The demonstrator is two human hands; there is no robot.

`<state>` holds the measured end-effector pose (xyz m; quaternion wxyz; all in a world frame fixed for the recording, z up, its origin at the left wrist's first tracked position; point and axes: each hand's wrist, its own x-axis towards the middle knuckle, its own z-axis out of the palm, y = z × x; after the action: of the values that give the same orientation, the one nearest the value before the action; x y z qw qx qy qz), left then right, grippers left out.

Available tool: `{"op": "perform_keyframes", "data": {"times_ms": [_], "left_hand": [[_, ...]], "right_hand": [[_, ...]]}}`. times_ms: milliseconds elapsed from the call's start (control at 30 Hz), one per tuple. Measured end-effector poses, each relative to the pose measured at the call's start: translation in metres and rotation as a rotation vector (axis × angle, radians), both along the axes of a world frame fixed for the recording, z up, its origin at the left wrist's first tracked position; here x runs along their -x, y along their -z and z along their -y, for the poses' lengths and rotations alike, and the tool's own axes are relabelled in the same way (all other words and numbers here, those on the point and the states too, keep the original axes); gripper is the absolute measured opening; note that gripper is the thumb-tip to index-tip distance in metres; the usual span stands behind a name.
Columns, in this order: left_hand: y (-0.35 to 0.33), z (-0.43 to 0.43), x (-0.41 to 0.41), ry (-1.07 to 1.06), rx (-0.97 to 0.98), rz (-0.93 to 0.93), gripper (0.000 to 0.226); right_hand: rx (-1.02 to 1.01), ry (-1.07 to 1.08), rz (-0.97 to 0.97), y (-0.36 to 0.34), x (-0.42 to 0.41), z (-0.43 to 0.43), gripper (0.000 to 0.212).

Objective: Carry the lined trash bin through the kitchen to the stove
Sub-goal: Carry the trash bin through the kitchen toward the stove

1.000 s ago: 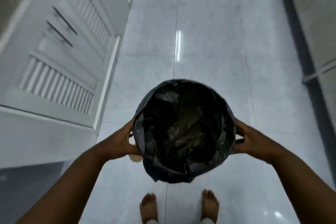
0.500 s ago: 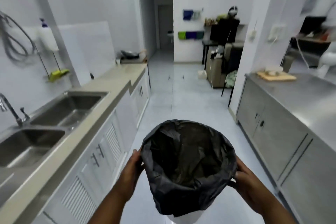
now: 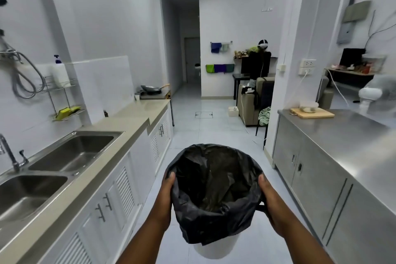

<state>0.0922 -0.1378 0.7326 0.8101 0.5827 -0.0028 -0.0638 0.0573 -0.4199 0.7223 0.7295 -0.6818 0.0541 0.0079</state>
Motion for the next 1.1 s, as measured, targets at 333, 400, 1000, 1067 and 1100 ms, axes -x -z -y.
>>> {"op": "perform_keyframes", "data": {"times_ms": [333,400,1000,1067,1100], "left_hand": [[0.012,0.036,-0.050,-0.034,0.037,-0.074,0.031],[0.013,0.035,-0.074,-0.029,0.032,-0.081,0.034],[-0.019,0.006,-0.372,0.072,-0.031,0.013,0.076],[-0.022,0.005,-0.404,0.073,-0.041,0.019,0.078],[-0.024,0.006,-0.418,0.078,-0.043,0.026,0.074]], "right_hand": [[-0.012,0.015,-0.002,0.004,-0.055,0.030,0.084],[-0.016,0.017,-0.006,0.003,-0.076,0.029,0.085],[0.033,0.076,0.014,-0.038,-0.352,0.003,0.085],[0.046,0.082,0.013,-0.041,-0.380,0.002,0.086],[0.050,0.082,0.015,-0.043,-0.393,0.002,0.087]]}}
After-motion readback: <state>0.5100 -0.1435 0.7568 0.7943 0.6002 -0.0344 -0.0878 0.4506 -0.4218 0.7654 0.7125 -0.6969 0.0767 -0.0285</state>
